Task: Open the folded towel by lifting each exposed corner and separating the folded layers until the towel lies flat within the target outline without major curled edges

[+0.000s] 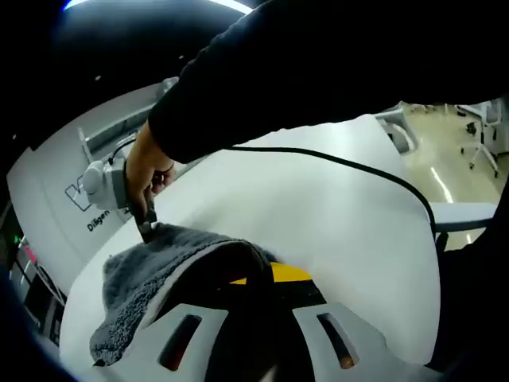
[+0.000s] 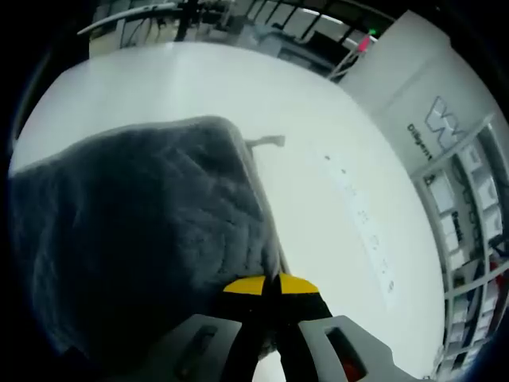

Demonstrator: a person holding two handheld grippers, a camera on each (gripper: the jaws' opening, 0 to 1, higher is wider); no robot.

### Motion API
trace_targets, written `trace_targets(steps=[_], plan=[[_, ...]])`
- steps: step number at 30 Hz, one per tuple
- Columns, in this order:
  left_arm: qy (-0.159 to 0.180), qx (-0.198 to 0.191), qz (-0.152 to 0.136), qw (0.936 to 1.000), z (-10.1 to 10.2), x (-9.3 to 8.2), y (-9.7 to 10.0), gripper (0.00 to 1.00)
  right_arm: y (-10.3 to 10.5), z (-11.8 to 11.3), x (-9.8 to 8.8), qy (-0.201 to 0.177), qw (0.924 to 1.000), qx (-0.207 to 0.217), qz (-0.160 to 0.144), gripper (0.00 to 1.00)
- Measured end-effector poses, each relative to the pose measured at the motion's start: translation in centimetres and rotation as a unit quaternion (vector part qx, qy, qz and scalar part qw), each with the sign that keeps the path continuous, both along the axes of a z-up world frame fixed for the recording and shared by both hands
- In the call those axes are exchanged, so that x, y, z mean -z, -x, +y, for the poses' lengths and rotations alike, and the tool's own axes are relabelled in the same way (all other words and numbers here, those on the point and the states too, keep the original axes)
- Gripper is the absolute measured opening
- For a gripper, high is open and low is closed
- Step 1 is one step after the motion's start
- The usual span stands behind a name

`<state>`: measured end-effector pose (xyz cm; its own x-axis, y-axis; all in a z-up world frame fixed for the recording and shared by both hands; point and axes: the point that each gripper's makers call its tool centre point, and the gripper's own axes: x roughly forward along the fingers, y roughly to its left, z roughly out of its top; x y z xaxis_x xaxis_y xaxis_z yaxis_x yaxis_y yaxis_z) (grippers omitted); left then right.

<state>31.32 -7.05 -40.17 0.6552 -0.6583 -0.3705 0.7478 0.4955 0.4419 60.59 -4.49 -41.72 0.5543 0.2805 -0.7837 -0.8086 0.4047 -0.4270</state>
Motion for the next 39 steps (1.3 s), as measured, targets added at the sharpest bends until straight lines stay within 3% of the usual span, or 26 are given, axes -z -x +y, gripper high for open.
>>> trace_targets(steps=[5,9,11,23,25,27,30,31,33,34,36,38,39], plan=[[0.012,-0.001,0.004,0.9999,0.1,0.0,-0.1,0.06,-0.2,0.0,-0.1,-0.008,1.0000,0.004,0.001,0.00],[-0.001,0.001,-0.007,1.0000,0.1,0.0,-0.1,0.05,-0.3,0.1,0.0,-0.009,0.9999,0.010,0.004,0.00],[-0.015,-0.003,-0.022,0.9996,0.2,0.1,-0.3,0.05,-0.4,0.2,0.0,-0.010,0.9999,0.011,-0.002,0.00],[-0.015,-0.013,-0.033,0.9993,0.4,-0.2,0.4,0.07,-0.3,0.2,-0.1,-0.030,0.9992,0.005,-0.027,0.00],[-0.023,0.005,-0.045,0.9987,0.5,-0.3,1.4,0.13,-0.3,0.2,-0.1,-0.038,0.9986,0.001,-0.037,0.00],[-0.009,0.043,-0.007,0.9990,0.2,0.0,3.5,0.22,-0.1,0.2,-0.1,-0.050,0.9978,0.001,-0.044,0.00],[0.005,0.079,0.021,0.9966,0.3,0.0,6.1,0.27,-0.2,0.4,-0.2,-0.042,0.9973,-0.015,-0.059,0.00],[0.006,0.091,0.016,0.9957,0.6,-0.4,6.8,0.32,-0.2,0.4,-0.1,-0.041,0.9973,-0.014,-0.060,0.00],[0.024,0.101,0.034,0.9940,1.0,-1.1,8.0,0.36,-0.1,0.5,-0.2,-0.028,0.9969,-0.020,-0.070,0.00],[0.050,0.110,0.054,0.9912,1.3,-1.9,8.8,0.37,-0.2,0.5,-0.4,-0.016,0.9963,-0.026,-0.080,0.00],[0.084,0.102,0.059,0.9895,2.4,-3.6,8.5,0.44,-0.4,0.4,-0.8,-0.009,0.9958,-0.018,-0.089,0.04],[0.112,0.087,0.035,0.9892,4.1,-5.7,7.4,0.56,-0.8,0.1,-1.8,-0.016,0.9942,-0.004,-0.106,0.14],[0.131,0.074,0.026,0.9883,4.9,-6.6,6.7,0.63,-0.9,0.2,-2.3,-0.037,0.9936,0.004,-0.107,0.20]])
